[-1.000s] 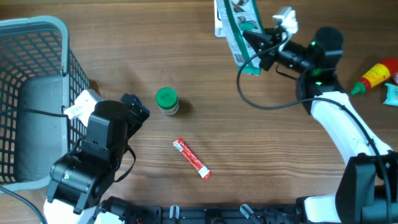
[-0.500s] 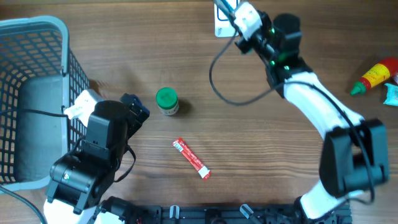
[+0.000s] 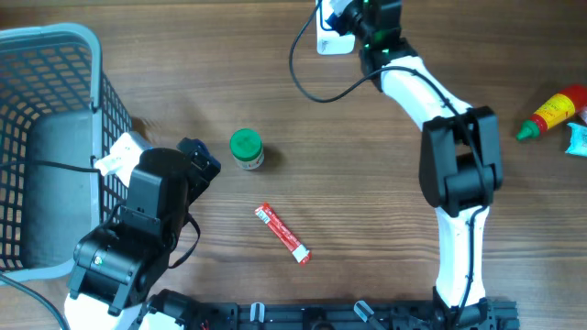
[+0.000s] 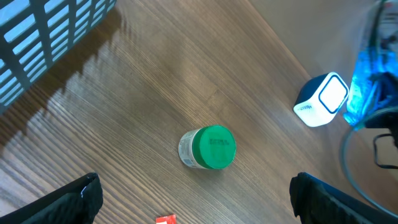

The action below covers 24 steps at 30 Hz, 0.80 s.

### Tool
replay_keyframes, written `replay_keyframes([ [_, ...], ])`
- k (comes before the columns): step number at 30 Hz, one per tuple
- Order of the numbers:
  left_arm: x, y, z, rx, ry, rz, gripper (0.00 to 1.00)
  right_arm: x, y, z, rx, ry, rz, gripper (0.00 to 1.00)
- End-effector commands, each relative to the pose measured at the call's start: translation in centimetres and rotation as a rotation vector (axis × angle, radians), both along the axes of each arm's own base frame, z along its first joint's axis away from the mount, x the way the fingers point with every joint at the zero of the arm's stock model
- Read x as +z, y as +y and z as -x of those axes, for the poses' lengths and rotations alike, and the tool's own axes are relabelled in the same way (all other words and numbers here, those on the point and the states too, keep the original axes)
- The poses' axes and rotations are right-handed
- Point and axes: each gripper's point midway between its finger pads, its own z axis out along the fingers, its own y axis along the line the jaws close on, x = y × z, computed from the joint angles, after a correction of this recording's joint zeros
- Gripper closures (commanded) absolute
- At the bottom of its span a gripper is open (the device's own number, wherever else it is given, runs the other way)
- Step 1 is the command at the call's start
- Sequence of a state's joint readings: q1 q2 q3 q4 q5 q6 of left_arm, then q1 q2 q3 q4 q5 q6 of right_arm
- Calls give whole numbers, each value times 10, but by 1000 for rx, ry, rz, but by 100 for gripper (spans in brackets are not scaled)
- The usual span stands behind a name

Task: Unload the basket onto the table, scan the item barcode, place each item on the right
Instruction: 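Carry the glove pack to the right table edge and release it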

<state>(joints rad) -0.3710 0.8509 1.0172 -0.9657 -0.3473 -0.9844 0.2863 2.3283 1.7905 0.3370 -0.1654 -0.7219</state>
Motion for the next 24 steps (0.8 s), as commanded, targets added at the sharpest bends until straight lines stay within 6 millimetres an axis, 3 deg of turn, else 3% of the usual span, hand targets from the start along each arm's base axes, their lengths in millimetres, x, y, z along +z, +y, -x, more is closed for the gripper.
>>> replay_keyframes([
  [1,8,4,-1,9,-23,-15,0,-15,7,-6,-37,-49,140,96],
  [6,8,4,-1,9,-23,-15,0,-27,16,0,-17,20,113,96],
  [8,8,4,-1,9,-23,-15,0,-16,9,0,-65,42,54,96],
  [12,8,4,-1,9,-23,-15,0,45,-32,16,-183,85,57,96],
  [13,8,4,-1,9,-23,-15,0,72,-56,27,-246,99,63,96],
  [14,8,4,-1,9,-23,-15,0,84,-70,33,-278,112,53,96],
  [16,8,4,-1,9,-23,-15,0,123,-123,58,-377,162,-2,96],
  [17,8,4,-1,9,-23,-15,0,133,-146,68,-416,184,-13,96],
  [20,8,4,-1,9,-23,-15,0,137,-218,97,-541,272,15,96],
  [21,8,4,-1,9,-23,-15,0,126,-263,109,-621,336,27,96],
  [24,8,4,-1,9,-23,-15,0,99,-343,130,-778,429,-3,95],
])
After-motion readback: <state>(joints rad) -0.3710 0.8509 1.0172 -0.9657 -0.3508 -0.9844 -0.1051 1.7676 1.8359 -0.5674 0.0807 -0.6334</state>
